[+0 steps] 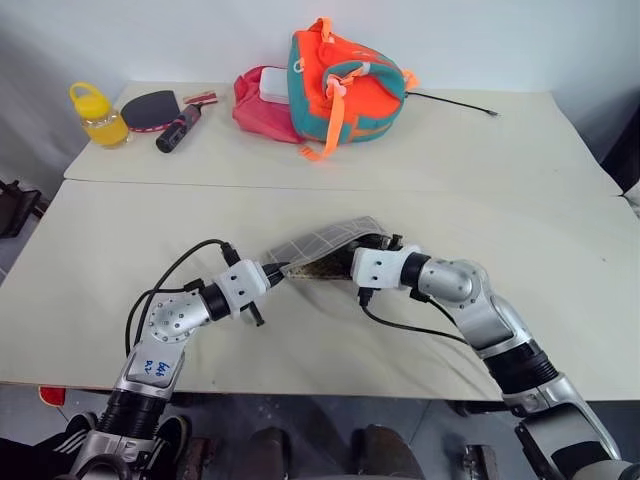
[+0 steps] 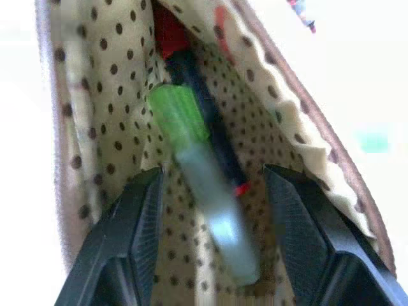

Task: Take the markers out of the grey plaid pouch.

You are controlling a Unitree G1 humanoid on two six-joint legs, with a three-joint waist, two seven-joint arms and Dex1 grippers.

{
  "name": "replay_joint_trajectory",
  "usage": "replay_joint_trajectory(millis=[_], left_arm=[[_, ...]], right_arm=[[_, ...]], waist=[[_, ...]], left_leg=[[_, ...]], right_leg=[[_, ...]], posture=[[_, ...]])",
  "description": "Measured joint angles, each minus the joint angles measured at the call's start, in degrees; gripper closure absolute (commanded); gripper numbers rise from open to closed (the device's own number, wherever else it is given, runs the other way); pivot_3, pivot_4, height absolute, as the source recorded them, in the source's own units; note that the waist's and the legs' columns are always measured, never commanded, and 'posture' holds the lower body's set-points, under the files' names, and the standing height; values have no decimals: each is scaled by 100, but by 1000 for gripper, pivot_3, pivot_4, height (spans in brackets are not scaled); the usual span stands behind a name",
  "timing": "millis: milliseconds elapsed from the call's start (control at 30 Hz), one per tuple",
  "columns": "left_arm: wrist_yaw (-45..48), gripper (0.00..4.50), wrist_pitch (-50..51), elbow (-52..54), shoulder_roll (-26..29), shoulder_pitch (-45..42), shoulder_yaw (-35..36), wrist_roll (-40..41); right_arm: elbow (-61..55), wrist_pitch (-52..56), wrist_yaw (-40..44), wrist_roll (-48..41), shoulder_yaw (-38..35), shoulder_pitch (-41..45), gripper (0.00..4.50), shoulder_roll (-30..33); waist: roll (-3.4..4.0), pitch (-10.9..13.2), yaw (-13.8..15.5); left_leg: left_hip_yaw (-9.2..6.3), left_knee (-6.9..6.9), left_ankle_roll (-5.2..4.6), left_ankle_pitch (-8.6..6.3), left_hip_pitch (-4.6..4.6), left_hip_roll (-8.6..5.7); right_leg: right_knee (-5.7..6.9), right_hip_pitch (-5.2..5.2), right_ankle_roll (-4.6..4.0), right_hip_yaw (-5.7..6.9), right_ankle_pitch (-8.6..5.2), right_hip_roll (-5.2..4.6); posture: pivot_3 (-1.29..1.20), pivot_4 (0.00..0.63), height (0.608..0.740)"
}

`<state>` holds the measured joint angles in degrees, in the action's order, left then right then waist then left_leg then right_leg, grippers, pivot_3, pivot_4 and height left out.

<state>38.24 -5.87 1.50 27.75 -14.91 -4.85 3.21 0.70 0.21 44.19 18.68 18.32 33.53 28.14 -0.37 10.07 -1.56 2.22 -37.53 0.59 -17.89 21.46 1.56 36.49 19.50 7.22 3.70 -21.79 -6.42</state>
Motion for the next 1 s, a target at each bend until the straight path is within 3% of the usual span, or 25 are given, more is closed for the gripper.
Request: replay_joint_trajectory(millis=[133,433,633,767,1000], left_arm=[[391,4500,1009,550,-31,-66,-47,694],[764,4500,3846,1527,85,-363,191,2654],[819,4500,4087,1273,53,-338,189,2701],[787,4500,4081,872,-278,-341,221,2800],[893,4500,3848,655,-286,-355,199,2765]], right_arm=[[-431,934,881,-539,-20,422,1946,120],[-1171,2106,2490,-1469,-105,945,1946,1171],[-1376,2494,2806,-1542,220,923,1946,1292],[-1141,2331,2729,-1265,642,870,1946,1260],[-562,1868,2550,-954,847,1051,1946,1152]], waist=[[0,0,1],[-8,9,3],[-12,11,4],[-13,12,10],[-16,14,1]], left_leg=[[-3,-3,0,0,0,1],[-13,-7,-2,-1,7,0],[-11,-10,-2,-1,6,0],[-8,-26,-3,-1,6,-2],[-4,-44,-6,3,5,3]], right_leg=[[0,-3,0,-1,0,-2],[-8,-9,-1,-14,0,-3],[-15,-8,-1,-13,1,-1],[-40,-16,-1,-8,1,-2],[-38,-21,-8,-9,7,0]], posture=[[0,150,740],[0,150,740],[0,150,740],[0,150,740],[0,150,740]])
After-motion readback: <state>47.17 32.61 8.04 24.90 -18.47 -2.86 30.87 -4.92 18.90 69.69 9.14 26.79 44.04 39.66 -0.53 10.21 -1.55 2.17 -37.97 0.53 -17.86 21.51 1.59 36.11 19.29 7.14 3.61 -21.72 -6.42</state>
